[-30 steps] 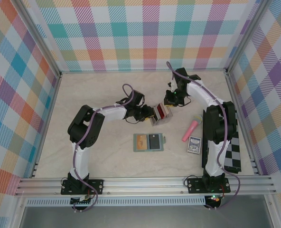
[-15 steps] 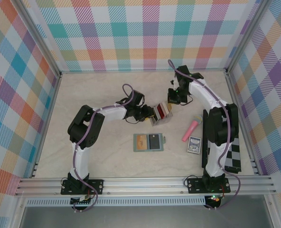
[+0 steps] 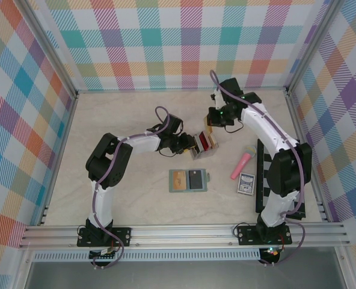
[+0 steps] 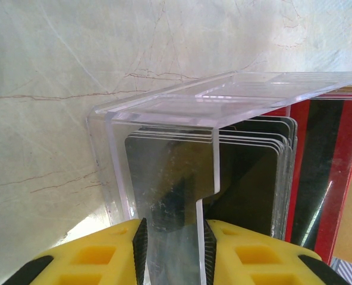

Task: Put the credit cards into the card holder
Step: Pick up the credit card from the storage box, then flip over the card slot in the card holder.

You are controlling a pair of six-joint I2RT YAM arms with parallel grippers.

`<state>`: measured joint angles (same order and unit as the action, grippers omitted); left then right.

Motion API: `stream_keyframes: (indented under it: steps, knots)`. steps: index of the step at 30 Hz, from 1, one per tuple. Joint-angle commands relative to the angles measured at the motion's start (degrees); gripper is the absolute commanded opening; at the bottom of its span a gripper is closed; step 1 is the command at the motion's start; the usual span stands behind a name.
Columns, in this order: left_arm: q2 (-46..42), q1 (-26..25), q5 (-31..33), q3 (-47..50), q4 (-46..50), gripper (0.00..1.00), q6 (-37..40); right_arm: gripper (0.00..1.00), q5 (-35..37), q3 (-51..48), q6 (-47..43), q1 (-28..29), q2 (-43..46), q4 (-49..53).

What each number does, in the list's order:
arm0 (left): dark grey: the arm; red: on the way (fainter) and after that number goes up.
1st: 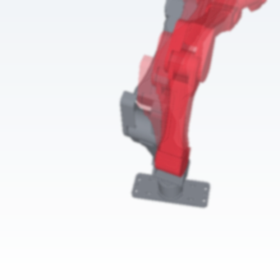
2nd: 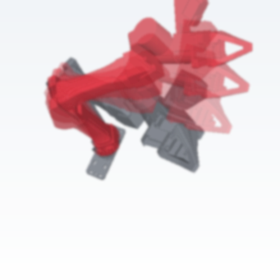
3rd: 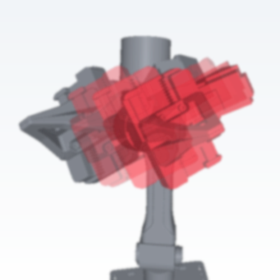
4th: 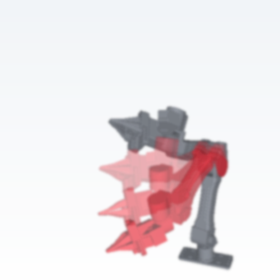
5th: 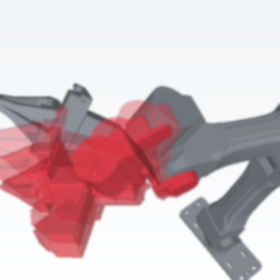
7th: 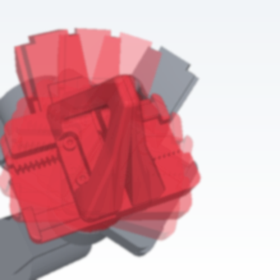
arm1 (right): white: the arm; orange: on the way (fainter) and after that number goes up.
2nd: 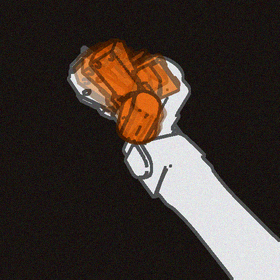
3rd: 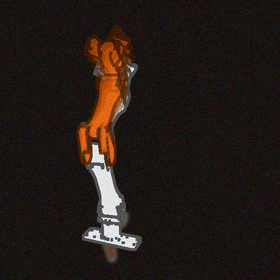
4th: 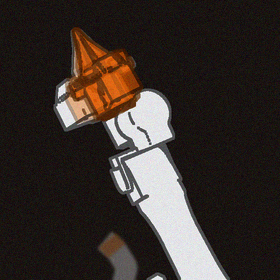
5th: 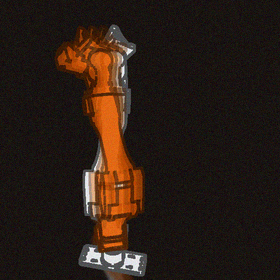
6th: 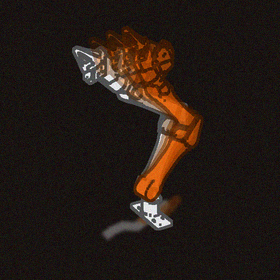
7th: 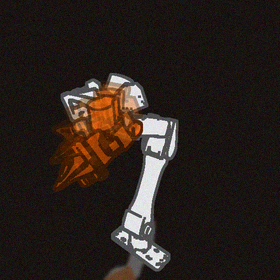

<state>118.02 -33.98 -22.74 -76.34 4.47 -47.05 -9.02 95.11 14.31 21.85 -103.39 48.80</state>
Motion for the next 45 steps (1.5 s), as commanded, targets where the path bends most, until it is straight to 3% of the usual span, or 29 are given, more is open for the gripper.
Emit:
stream_keyframes:
  steps: [1, 6, 11, 16, 21, 25, 31, 39, 45]
  knots:
    - [2.23, 0.14, 1.04, 1.07, 6.6, 0.31, 1.16, 0.0, 1.17, -1.49, -0.9, 0.66, -1.95, -1.12]
    - [1.54, 0.18, 1.09, 1.3, 6.87, 0.31, 1.88, 0.0, 7.89, -2.54, -1.63, 0.67, -2.04, -0.09]
    - [-2.41, 0.18, 1.72, 1.72, 7.25, 0.38, 3.65, 0.0, 3.02, -6.2, 0.87, 0.65, 3.82, -1.57]
    - [-7.57, 0.14, 2.72, 1.77, 9.3, 0.46, 6.14, 0.0, -3.9, -18.03, 8.5, 1.61, 13.11, -9.0]
    - [-12.68, 0.35, 3.62, 4.68, 10.43, 0.51, 7.46, 0.0, 0.43, -27.42, 13.22, 7.02, 19.33, -12.37]
    - [-14.83, 0.4, 2.32, 6.62, 10.12, 0.52, 7.17, 0.0, -1.13, -34.25, 17.58, 9.15, 23.27, -16.8]
    - [-21.25, 0.33, 3.62, 14.61, 10.2, 0.5, 5.78, 0.0, 1.9, -38.57, 18.92, 14.55, 25.03, -17.12]
    - [-30.35, 0.31, 6.54, 25.76, 10.92, 0.51, 4.42, 0.0, 3.5, -42.23, 21.09, 15.55, 24.85, -19.42]
    - [-31.0, -0.04, 6.82, 28.63, 10.88, 0.51, 3.42, 0.0, 2.94, -42.73, 21.36, 16.17, 22.99, -20.12]
